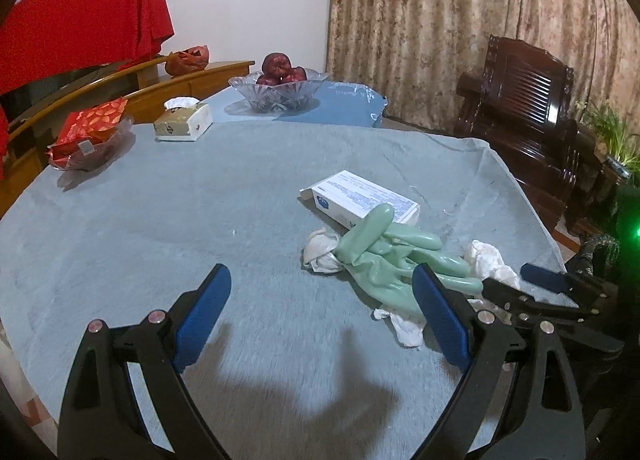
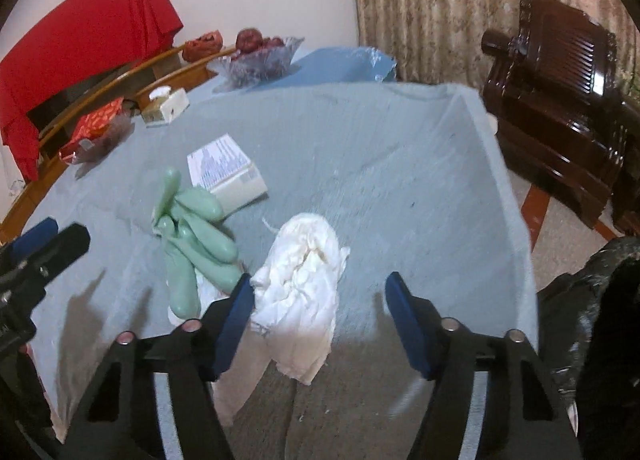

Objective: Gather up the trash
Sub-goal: 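Grasp the white tissue with the right tool while the left tool grasps the green glove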

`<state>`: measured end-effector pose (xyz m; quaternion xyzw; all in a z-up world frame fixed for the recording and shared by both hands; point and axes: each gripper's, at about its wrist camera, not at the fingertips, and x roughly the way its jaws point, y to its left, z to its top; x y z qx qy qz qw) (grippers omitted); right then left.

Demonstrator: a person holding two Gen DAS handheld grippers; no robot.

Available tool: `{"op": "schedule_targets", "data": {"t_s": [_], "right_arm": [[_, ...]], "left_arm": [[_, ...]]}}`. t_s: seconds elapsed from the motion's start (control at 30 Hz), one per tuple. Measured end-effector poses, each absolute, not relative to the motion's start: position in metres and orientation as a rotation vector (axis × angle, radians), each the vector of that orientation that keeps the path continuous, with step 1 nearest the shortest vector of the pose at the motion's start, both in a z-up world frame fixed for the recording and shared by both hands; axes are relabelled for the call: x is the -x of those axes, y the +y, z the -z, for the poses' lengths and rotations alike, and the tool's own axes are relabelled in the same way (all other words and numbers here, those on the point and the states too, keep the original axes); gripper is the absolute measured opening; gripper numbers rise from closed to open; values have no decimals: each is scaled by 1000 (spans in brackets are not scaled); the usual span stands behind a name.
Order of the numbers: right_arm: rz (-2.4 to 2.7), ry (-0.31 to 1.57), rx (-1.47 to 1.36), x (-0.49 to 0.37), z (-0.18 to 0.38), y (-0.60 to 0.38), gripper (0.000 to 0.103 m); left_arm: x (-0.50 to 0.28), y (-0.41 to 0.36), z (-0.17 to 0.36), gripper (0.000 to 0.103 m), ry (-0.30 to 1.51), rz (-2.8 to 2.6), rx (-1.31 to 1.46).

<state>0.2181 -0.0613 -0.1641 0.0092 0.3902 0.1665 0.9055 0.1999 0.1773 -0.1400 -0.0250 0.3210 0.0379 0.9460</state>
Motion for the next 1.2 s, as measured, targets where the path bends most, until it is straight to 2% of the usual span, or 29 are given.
{"op": "schedule_targets", "data": {"t_s": [0.13,0.3,0.4,0.9,1.2], "right_arm": [[-370,831,-28,-220,170,-60,52],[-427,849,-42,-221,172,-56,29],[-443,846,-54,-222,169,-59,23],[-392,762,-62,-228,146,-83,23],[-391,770,-70,-231,150,-86,23]], "left_arm": [[-205,175,145,89,662,-70,52],[-212,169,150,89,670,-56,51],[-217,165,152,89,675,-47,51],[-260,122,161,89,705,-26,12],[-278,129,180,90,773,-60,41]]}}
